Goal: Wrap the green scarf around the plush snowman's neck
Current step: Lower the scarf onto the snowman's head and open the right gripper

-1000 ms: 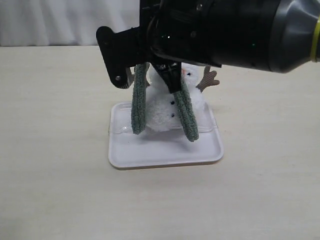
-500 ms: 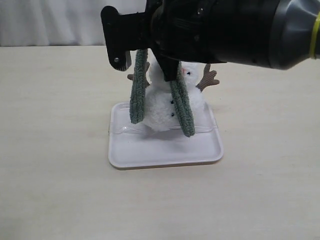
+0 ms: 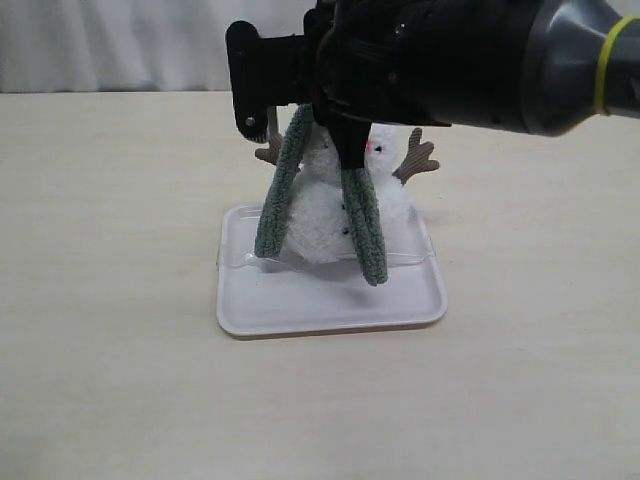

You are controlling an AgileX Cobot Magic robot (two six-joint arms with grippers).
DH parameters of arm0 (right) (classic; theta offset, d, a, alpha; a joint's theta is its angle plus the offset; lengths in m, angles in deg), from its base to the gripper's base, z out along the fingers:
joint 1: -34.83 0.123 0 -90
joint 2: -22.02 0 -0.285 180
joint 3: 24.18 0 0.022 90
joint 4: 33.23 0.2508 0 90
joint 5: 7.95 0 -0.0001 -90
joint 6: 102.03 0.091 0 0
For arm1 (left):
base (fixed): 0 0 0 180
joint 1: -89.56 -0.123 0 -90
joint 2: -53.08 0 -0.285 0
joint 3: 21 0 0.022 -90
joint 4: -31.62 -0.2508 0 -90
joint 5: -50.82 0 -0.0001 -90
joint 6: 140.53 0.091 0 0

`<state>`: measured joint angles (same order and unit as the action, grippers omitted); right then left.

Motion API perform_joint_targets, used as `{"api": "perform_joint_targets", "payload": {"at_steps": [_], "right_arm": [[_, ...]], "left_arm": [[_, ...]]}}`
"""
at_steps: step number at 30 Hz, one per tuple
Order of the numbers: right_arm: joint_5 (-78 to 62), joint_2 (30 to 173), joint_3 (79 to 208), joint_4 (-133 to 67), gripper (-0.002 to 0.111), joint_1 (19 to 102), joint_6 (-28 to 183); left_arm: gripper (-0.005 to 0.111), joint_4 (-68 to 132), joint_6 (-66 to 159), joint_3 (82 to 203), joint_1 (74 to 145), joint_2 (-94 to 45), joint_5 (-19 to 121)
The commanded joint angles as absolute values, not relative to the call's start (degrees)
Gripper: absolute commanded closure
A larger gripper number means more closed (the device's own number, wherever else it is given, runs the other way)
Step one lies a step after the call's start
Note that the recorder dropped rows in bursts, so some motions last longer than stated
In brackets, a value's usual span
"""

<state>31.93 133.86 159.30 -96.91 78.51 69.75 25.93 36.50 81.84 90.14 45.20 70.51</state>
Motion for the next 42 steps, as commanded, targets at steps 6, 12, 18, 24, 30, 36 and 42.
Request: {"api": "perform_joint_targets", "payload": {"at_steps": [6,12,18,24,30,36,42], "right_arm": [[37.0,133.9,160.9,-94.9,0.055,76.6,84.9],[30.9,133.9,162.6,-83.9,0.055,73.4,85.8],[31.1,134.3,162.6,-72.5,0.055,68.8,84.2],[32.5,134.1,162.6,-65.1,0.055,68.0,81.7],[28.7,134.0,165.7,-58.9,0.055,68.0,82.2],[29.1,134.0,168.4,-57.7,0.055,67.4,84.8],[35.5,134.0,168.6,-54.8,0.055,64.9,84.8]], "left_arm": [[0.107,26.3,36.5,81.8,90.4,45.3,69.7],[0.107,26.3,36.5,81.8,90.4,45.3,69.7],[0.107,26.3,36.5,81.8,90.4,45.3,69.7],[0.107,26.3,36.5,81.8,90.4,45.3,69.7],[0.107,26.3,36.5,81.8,90.4,45.3,69.7],[0.107,26.3,36.5,81.8,90.4,45.3,69.7],[0.107,26.3,36.5,81.8,90.4,45.3,69.7]]}}
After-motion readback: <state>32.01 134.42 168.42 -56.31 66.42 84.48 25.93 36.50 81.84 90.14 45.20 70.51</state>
